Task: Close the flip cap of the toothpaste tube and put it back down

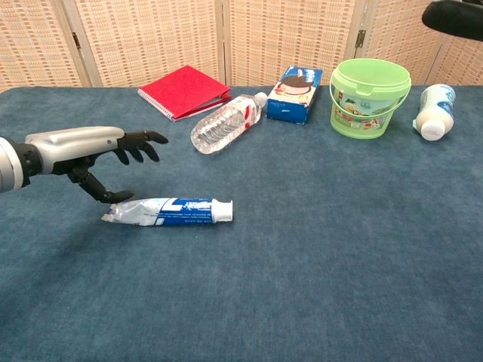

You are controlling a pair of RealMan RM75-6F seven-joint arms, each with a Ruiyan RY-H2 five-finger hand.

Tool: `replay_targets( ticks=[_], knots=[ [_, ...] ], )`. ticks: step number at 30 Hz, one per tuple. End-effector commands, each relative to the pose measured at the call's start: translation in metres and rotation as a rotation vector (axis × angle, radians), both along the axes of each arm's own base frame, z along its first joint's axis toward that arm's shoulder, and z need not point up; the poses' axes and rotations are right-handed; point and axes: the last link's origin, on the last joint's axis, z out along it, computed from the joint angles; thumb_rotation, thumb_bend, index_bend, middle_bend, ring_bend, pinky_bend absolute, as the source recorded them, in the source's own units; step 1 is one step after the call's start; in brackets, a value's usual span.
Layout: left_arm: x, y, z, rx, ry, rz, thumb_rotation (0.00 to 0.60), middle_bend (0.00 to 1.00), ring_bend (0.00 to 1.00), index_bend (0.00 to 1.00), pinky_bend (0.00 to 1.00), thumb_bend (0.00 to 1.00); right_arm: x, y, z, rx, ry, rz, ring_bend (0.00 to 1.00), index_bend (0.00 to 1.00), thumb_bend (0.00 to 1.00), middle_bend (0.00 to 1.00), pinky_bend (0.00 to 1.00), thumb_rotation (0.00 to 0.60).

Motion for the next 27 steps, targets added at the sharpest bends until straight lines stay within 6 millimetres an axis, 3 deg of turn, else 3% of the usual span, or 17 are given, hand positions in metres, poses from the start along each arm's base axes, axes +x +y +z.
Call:
replay_targets(
  ticks=[1, 6, 13, 22, 27],
  knots=[
    [-0.001, 0.001, 0.009, 0.018, -0.006, 0.007, 0.6, 0.16, 0.13, 0.02, 0.21, 0.39, -0.007, 0.0, 0.004, 0.006, 0.027, -0.016, 0.0, 0.0, 0.0, 0.0, 0.0, 0.111],
    [-0.007, 0.003, 0.039, 0.115, -0.033, 0.036, 0.6, 0.16, 0.15, 0.11, 0.21, 0.39, -0.029, 0.001, 0.021, -0.024, 0.158, -0.078, 0.0, 0.0, 0.0, 0.0, 0.0, 0.192],
    [-0.039, 0.004, 0.085, 0.324, 0.009, 0.072, 0.6, 0.21, 0.17, 0.2, 0.2, 0.39, -0.062, 0.009, 0.043, -0.019, 0.286, -0.21, 0.0, 0.0, 0.0, 0.0, 0.0, 0.583],
    [-0.081, -0.033, 0.129, 0.511, 0.008, 0.139, 0.6, 0.26, 0.2, 0.25, 0.19, 0.39, -0.106, 0.035, 0.066, -0.131, 0.318, -0.364, 0.0, 0.0, 0.0, 0.0, 0.0, 0.6],
    [-0.095, -0.058, 0.139, 0.545, 0.019, 0.167, 0.6, 0.27, 0.21, 0.26, 0.19, 0.39, -0.121, 0.057, 0.071, -0.165, 0.31, -0.402, 0.0, 0.0, 0.0, 0.0, 0.0, 0.6]
  ],
)
